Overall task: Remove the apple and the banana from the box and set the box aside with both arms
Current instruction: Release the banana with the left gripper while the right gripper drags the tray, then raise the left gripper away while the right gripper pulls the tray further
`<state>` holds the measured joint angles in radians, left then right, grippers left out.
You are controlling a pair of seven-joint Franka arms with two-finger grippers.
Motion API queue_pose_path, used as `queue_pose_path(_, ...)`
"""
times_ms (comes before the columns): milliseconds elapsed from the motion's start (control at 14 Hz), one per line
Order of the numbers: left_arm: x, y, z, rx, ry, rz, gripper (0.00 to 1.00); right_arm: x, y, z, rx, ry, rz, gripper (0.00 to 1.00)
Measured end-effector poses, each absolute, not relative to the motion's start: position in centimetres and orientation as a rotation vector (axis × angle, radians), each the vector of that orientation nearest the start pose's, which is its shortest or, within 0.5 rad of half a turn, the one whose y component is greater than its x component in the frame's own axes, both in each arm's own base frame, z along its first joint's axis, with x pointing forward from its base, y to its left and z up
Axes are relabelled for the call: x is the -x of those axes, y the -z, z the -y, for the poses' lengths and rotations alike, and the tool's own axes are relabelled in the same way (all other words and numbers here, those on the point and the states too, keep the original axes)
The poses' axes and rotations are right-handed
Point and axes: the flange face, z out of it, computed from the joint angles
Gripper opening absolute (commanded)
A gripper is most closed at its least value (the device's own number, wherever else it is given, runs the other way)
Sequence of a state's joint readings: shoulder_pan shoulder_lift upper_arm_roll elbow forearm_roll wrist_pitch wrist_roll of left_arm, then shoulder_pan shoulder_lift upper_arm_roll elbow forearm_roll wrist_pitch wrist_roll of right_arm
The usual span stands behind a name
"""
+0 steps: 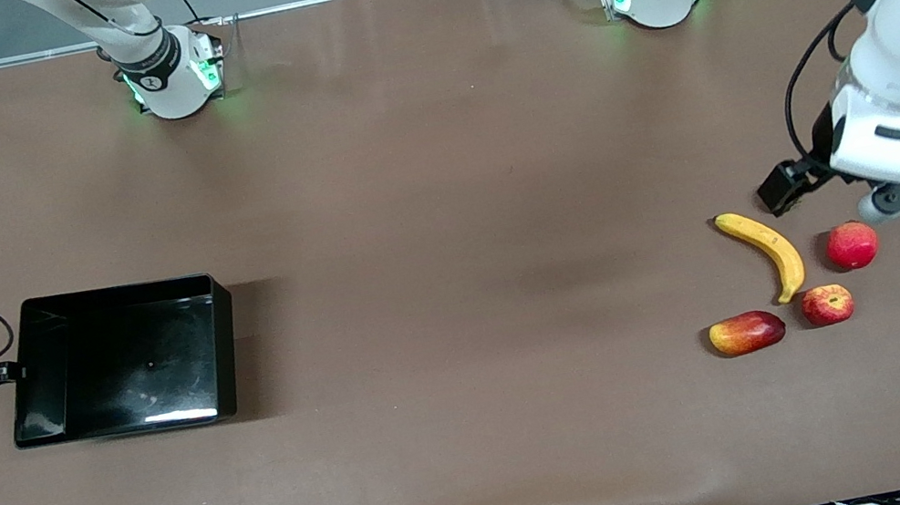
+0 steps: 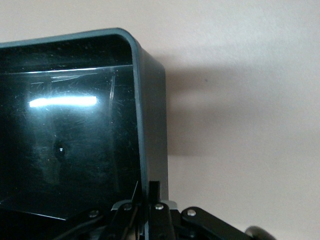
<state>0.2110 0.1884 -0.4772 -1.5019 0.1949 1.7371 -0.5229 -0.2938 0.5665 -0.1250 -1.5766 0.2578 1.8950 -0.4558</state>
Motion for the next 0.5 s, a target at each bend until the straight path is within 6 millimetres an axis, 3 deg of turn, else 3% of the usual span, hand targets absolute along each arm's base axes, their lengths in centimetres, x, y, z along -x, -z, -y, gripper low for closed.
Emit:
queue_pose_path(214,-59.7,-59.1,12.5,3.037,0.16,0.342,1.0,-61.1,-28.0,25.1,2.869,-0.235,-0.099,0.0)
queue_pose_path(429,-58.4,-61.0,13.0,3.064,0.156,0.254,1.0,-60.1,-25.2,25.2,2.857,-0.246,-0.115,0.0)
queue_pose_path(500,-58.0,-61.6,12.9,3.072,0.15,0.209,1.0,-59.8,-24.7,25.3,2.852,-0.255,-0.119,0.27)
